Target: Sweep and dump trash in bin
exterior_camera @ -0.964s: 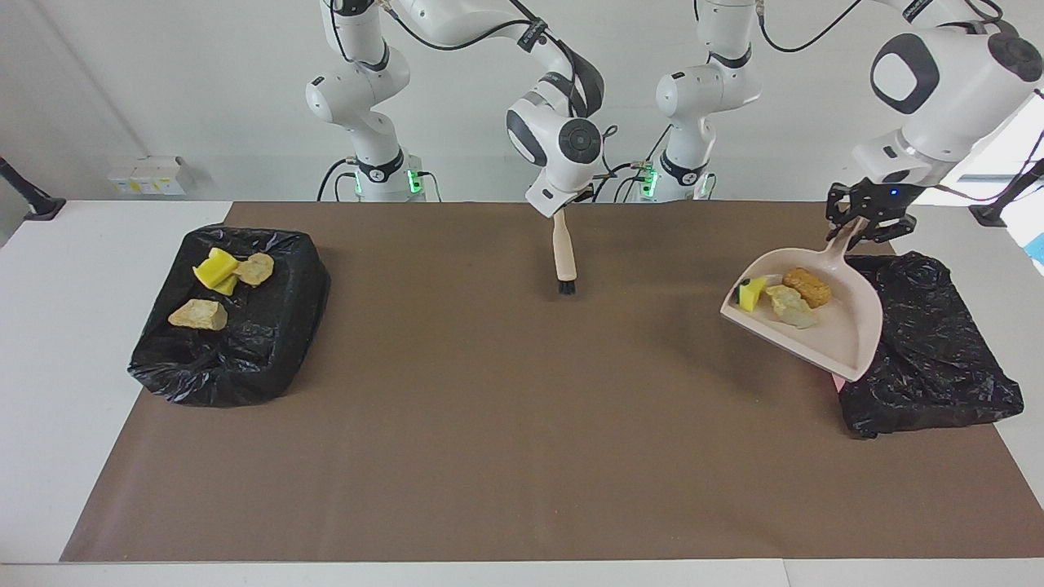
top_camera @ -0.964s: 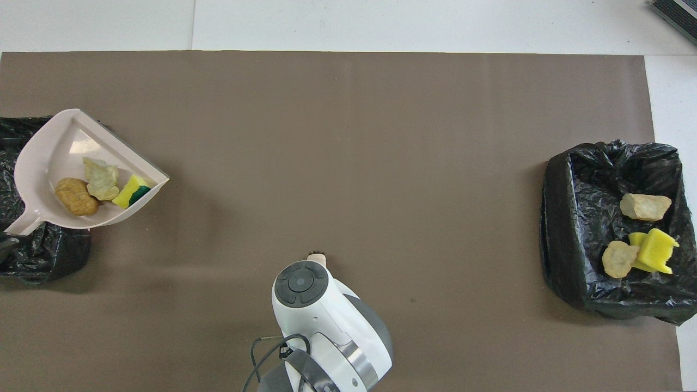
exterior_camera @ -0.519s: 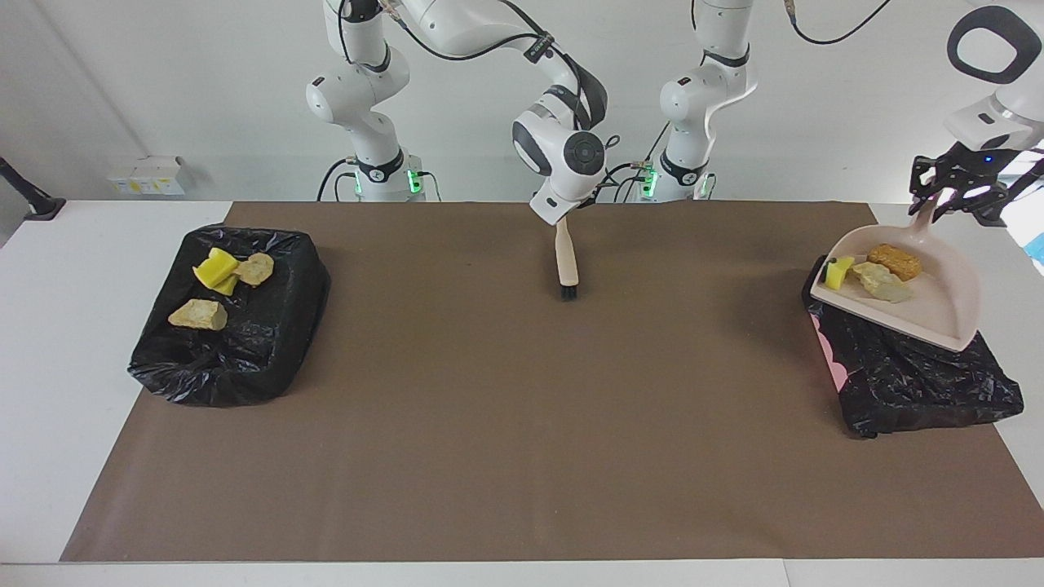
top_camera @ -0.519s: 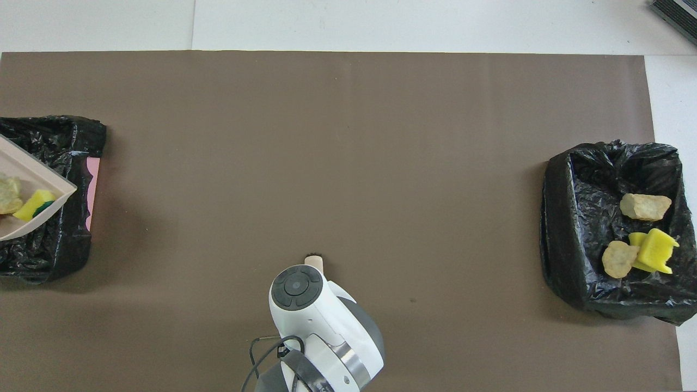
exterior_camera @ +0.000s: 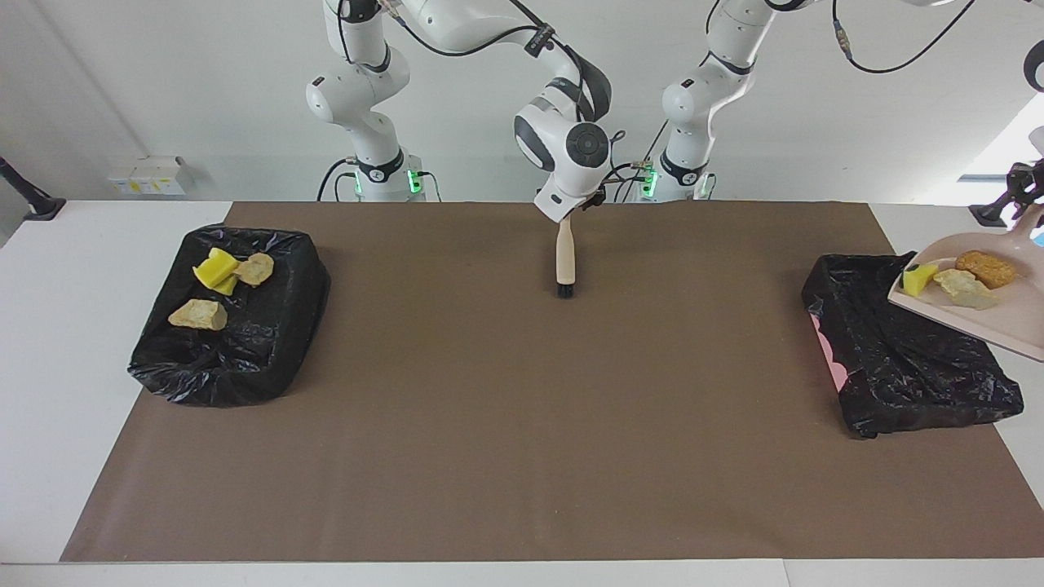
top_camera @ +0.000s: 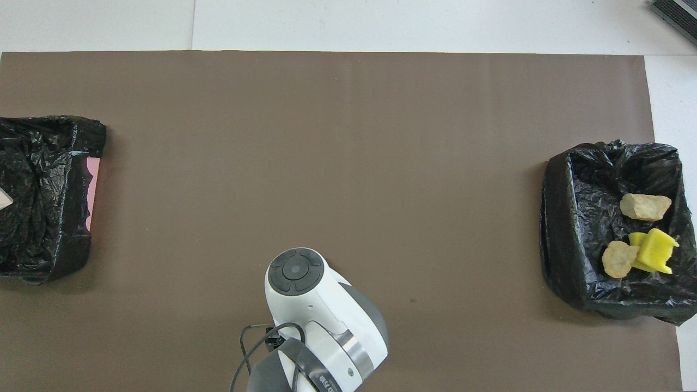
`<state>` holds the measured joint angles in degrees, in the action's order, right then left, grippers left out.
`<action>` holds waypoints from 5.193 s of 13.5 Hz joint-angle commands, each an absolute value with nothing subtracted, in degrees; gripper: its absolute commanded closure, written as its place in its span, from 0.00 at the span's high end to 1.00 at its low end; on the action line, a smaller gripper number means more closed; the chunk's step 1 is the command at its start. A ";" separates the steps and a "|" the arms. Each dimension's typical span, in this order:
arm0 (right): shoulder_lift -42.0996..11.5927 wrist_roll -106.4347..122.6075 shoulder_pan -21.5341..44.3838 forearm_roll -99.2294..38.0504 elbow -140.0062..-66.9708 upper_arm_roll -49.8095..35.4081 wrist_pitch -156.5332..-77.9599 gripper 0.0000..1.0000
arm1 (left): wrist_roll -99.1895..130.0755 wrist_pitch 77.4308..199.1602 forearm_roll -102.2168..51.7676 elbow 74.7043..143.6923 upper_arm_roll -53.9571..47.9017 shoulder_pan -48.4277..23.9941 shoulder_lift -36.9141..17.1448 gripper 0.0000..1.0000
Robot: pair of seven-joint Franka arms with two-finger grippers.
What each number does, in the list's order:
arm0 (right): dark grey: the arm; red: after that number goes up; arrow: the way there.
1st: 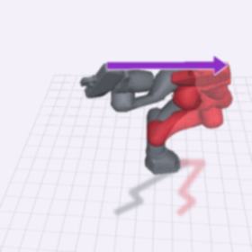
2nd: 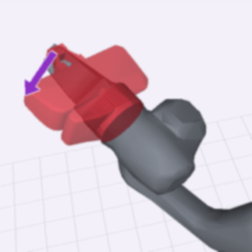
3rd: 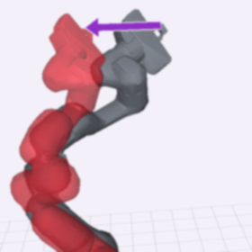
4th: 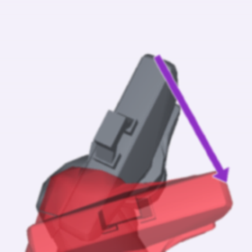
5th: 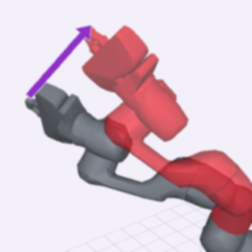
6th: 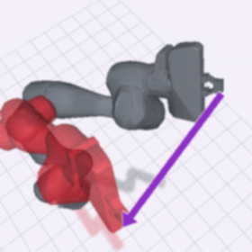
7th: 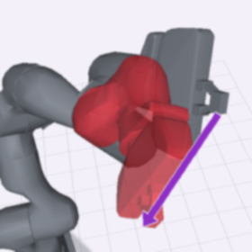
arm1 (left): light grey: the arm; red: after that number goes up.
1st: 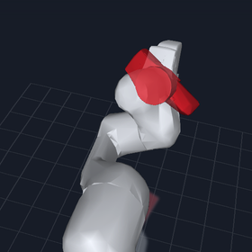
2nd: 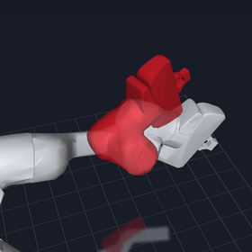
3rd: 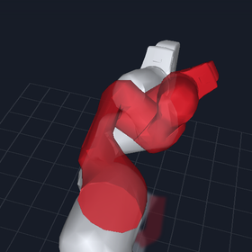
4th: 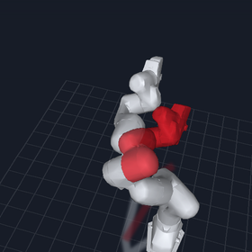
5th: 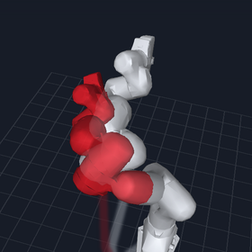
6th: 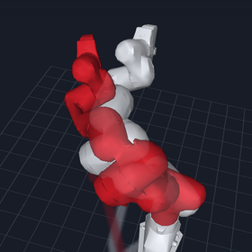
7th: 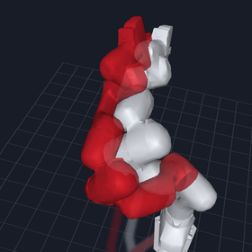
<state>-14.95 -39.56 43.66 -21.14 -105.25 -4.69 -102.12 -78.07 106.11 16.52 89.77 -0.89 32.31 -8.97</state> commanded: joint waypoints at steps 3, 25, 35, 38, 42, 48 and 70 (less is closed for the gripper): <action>-10.30 -35.88 36.67 -17.23 -102.57 -4.75 -99.93 1.00 | -82.44 108.45 25.82 89.55 -1.32 29.63 -9.06 0.00; -4.30 -0.97 -2.19 2.72 -91.32 -3.25 -98.79 1.00 | -83.33 124.89 46.58 91.86 -1.85 19.17 -10.01 0.00; 0.00 -0.61 1.84 -0.09 -89.65 5.98 -85.18 1.00 | -69.10 109.88 30.35 88.95 -1.93 16.88 -9.23 0.00; -0.09 -0.53 2.11 -0.09 -89.47 5.36 -85.43 1.00 | -59.28 103.47 25.33 88.33 -2.02 14.95 -8.62 0.00; -0.09 -0.62 2.02 -0.09 -89.47 5.36 -85.43 1.00 | -36.46 95.29 16.02 90.25 -2.72 8.28 -5.55 0.00; -0.18 -0.53 2.02 -0.09 -89.47 5.36 -85.43 1.00 | -10.85 101.51 1.67 108.61 -2.72 -6.39 4.56 0.00; -0.09 -0.62 2.02 -0.09 -89.47 5.36 -85.43 1.00 | 30.59 127.71 -6.59 98.61 -2.02 -39.20 -23.29 0.00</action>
<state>-0.65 -1.56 2.60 1.08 -88.78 5.52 -85.58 29.67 128.92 -6.41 100.05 -3.17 -38.35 -22.69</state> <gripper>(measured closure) 0.000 0.687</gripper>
